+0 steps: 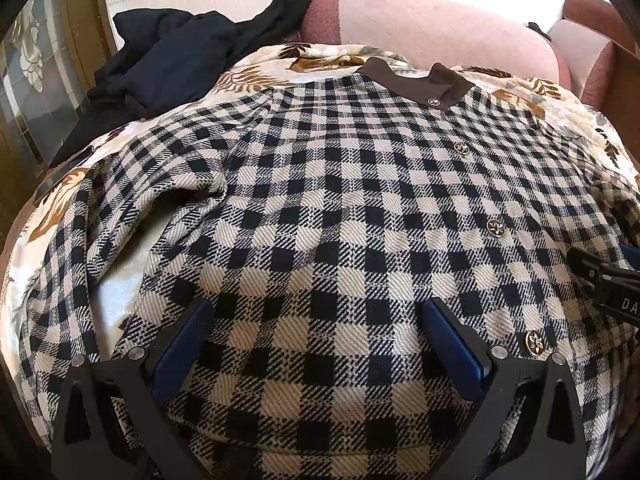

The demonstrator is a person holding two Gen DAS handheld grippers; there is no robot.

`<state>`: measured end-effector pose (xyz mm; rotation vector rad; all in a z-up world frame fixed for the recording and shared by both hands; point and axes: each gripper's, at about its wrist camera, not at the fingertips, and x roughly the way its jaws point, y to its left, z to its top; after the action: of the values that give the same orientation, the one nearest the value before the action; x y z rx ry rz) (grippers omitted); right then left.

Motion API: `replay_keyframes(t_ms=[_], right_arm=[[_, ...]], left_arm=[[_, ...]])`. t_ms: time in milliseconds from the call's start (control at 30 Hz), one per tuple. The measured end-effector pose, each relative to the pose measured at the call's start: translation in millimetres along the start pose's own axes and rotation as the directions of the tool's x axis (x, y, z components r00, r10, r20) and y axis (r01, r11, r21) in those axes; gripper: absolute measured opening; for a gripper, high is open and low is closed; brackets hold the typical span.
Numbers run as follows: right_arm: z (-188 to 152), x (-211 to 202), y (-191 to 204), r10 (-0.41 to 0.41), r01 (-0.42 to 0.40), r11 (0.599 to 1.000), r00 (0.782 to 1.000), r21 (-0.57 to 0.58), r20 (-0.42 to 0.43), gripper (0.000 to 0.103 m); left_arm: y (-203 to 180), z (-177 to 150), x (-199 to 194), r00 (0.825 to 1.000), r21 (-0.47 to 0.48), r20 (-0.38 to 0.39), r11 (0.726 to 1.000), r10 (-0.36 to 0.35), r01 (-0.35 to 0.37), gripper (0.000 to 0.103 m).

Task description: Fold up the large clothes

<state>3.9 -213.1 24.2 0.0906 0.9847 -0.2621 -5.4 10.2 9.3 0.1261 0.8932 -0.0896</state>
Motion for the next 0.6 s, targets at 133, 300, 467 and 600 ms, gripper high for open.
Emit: replay_keyframes(t_ms=[133,300,467,600], right_arm=[[0,0,0,0.000,0.000,1.000,1.000,0.002,-0.001,0.101],[-1,0,1,0.006,-0.006,1.000,1.000,0.006,-0.004,0.102],[0,2,-3,0.029,-0.029,0.999,1.000,0.017,0.000,0.102],[-4,-6,-7,0.057,-0.058,0.998,0.998,0.031,0.025,0.101]], left_arm=[[-1,-2,0,1.000,0.000,-0.001,1.000,0.000,0.000,0.103],[-2,0,-5,1.000,0.003,0.003,1.000,0.010,-0.010,0.103],[4,2,-27,0.996,-0.014,0.091,1.000,0.020,-0.019,0.103],[14,6,-59,0.965,-0.056,0.252,0.997,0.067,-0.055,0.103]])
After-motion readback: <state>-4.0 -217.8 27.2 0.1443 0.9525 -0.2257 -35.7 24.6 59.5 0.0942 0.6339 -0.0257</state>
